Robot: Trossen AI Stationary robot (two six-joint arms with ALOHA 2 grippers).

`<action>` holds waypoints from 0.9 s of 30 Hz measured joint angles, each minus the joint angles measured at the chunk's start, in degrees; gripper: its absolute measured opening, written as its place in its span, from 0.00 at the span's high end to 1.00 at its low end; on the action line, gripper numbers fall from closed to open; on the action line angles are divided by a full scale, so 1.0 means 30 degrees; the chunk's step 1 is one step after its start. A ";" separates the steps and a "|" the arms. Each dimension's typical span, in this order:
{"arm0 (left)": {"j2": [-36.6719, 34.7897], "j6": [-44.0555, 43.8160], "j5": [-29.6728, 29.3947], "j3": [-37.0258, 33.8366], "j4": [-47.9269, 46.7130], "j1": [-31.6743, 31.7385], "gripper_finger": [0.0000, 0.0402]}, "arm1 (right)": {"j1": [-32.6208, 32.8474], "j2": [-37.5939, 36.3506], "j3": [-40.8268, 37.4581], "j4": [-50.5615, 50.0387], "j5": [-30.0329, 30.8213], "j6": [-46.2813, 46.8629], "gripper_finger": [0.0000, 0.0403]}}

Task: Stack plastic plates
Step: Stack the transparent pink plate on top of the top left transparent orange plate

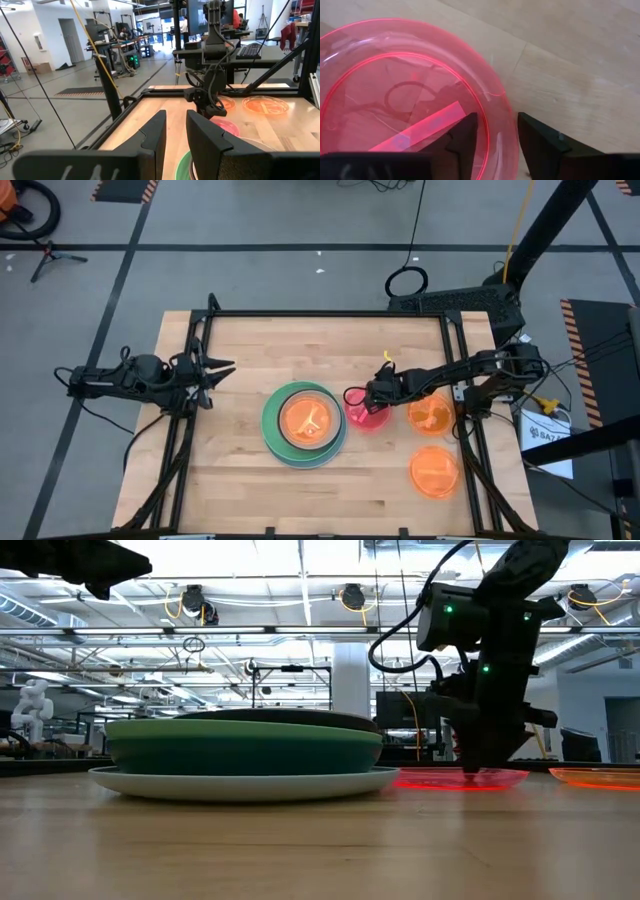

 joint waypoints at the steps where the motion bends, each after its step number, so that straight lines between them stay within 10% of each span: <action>1: 0.0000 0.0000 0.0000 0.0000 -0.0005 0.0000 0.79 | 0.0000 0.0000 0.0000 -0.0007 0.0000 0.0004 0.68; 27: 0.0000 -0.0095 -0.0001 0.0000 -0.0123 0.0000 0.79 | -0.0877 -0.0138 0.0124 -0.0195 -0.0066 -0.2535 0.87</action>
